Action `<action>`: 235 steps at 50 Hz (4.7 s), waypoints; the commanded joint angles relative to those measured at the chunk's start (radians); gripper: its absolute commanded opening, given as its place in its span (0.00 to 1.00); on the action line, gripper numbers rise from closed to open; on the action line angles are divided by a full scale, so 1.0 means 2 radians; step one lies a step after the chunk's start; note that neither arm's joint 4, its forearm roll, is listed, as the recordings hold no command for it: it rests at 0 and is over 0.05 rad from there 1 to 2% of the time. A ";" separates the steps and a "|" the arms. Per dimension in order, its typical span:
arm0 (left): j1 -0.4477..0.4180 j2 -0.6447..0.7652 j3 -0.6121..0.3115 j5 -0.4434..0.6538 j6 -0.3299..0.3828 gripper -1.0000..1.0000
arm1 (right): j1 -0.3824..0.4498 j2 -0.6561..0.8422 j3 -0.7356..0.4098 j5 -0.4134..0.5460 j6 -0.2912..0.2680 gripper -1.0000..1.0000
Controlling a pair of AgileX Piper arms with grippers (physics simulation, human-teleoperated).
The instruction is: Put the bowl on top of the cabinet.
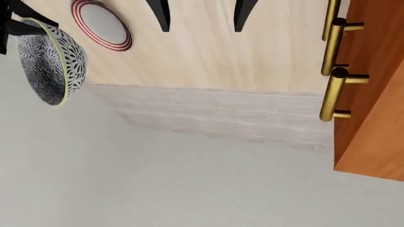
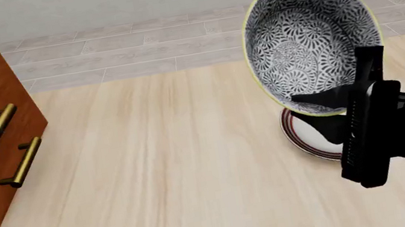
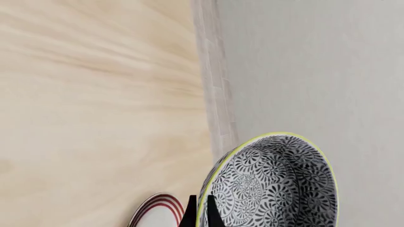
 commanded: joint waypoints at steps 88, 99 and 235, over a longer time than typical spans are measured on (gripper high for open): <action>-0.212 0.397 -0.379 0.123 -0.120 1.00 | 0.064 0.030 0.007 -0.018 0.014 0.00; -0.224 0.423 -0.357 0.112 -0.133 1.00 | 0.071 0.034 0.012 -0.024 0.015 0.00; -0.221 0.583 -0.339 0.045 -0.105 0.00 | 0.131 0.061 0.051 -0.086 0.036 0.00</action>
